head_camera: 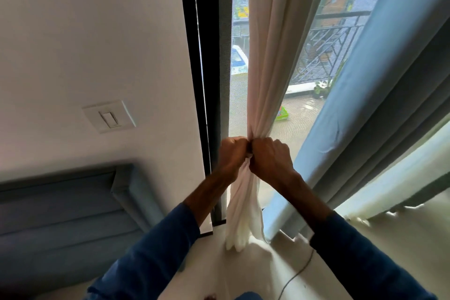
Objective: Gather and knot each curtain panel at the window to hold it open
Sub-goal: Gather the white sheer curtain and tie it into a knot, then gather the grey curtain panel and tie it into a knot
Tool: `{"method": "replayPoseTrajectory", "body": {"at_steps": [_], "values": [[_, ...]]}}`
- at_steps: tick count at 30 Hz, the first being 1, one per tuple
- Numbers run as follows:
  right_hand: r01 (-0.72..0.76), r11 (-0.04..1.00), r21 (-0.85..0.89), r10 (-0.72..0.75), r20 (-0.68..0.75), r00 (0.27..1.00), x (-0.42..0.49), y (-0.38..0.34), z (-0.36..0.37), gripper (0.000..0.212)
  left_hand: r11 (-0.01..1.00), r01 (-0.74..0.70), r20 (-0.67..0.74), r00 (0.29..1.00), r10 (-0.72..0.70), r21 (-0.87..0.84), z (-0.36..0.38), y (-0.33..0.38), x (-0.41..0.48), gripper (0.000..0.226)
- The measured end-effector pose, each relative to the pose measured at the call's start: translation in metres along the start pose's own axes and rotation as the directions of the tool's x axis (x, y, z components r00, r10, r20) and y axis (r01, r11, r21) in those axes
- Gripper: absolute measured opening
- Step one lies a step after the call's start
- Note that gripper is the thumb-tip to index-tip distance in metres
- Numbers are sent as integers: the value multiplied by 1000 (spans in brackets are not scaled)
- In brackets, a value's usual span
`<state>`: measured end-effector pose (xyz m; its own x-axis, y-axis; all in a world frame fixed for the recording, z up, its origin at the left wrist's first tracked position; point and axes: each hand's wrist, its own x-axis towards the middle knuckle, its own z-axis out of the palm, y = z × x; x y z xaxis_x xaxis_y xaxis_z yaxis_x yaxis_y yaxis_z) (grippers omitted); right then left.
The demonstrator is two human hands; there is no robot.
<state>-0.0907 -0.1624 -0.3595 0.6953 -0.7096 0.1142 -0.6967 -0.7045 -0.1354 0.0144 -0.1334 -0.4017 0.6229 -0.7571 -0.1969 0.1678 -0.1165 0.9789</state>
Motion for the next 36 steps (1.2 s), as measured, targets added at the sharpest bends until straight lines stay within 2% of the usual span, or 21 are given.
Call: {"method": "replayPoseTrajectory", "body": {"at_steps": [4, 7, 12, 17, 19, 21, 24, 25, 31, 36], "values": [[-8, 984, 179, 23, -79, 997, -10, 13, 8, 29, 999, 48, -28, 998, -48, 13, -3, 0, 6, 15], [-7, 961, 276, 30, -76, 997, -16, 15, 10, 34, 997, 75, -1, 997, -75, 30, -6, -5, 9, 15], [-58, 995, 80, 46, 146, 988, -7, 18, 0, 29, 985, -42, -1, 999, 43, 169, 1, -15, 2, 16], [-78, 996, 36, 61, 346, 936, -1, 23, -9, 39, 935, -114, 28, 993, 110, 337, 8, -17, -1, 11], [-76, 997, -4, 73, 305, 950, -2, 23, -11, 36, 939, -109, 39, 994, 102, 326, 7, -15, 0, 7], [-80, 997, -2, 80, 160, 984, -5, 20, -10, 29, 955, -86, 54, 996, 74, 285, 4, -13, 4, 11], [-120, 974, 192, 143, -108, 984, -9, 17, -5, 21, 972, -64, 85, 995, 46, 227, -4, -12, 10, 21], [-117, 968, 220, 151, -142, 978, -9, 16, -3, 18, 973, -61, 99, 994, 40, 221, -5, -13, 12, 21], [-143, 981, 131, 133, 87, 987, -7, 21, 20, 24, 963, -77, 160, 986, 36, 259, -7, -16, 14, 16], [-144, 983, 111, 117, 217, 969, 2, 24, 29, 31, 939, -120, 166, 984, 69, 321, -10, -20, 14, 29]]}}
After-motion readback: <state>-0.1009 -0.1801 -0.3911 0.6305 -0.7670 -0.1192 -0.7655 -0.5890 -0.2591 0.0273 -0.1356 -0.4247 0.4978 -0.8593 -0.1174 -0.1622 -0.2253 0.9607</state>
